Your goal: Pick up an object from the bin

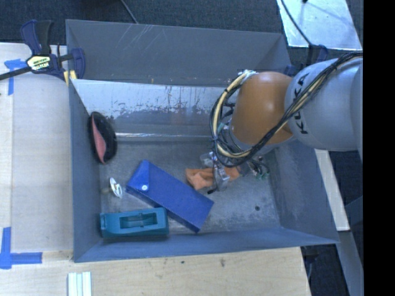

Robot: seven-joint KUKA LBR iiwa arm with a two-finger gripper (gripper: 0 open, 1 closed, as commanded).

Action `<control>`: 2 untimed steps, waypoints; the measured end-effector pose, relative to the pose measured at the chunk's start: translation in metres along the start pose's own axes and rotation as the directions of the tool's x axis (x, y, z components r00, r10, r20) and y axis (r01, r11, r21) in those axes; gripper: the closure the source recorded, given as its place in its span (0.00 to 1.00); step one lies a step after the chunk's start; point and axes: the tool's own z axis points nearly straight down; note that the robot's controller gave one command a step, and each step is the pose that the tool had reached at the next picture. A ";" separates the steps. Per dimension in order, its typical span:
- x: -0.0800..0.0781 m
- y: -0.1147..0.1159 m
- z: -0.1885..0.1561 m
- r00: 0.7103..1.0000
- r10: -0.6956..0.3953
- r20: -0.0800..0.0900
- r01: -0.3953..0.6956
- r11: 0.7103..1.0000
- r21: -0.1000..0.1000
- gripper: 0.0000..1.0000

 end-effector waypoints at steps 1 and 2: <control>-0.007 0.009 -0.079 1.000 0.007 0.000 -0.007 1.000 0.000 1.00; -0.007 0.009 -0.079 1.000 0.007 0.000 -0.007 1.000 0.000 1.00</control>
Offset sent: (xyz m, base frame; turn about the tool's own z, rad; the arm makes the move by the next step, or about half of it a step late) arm 0.0000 0.0000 0.0000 0.0000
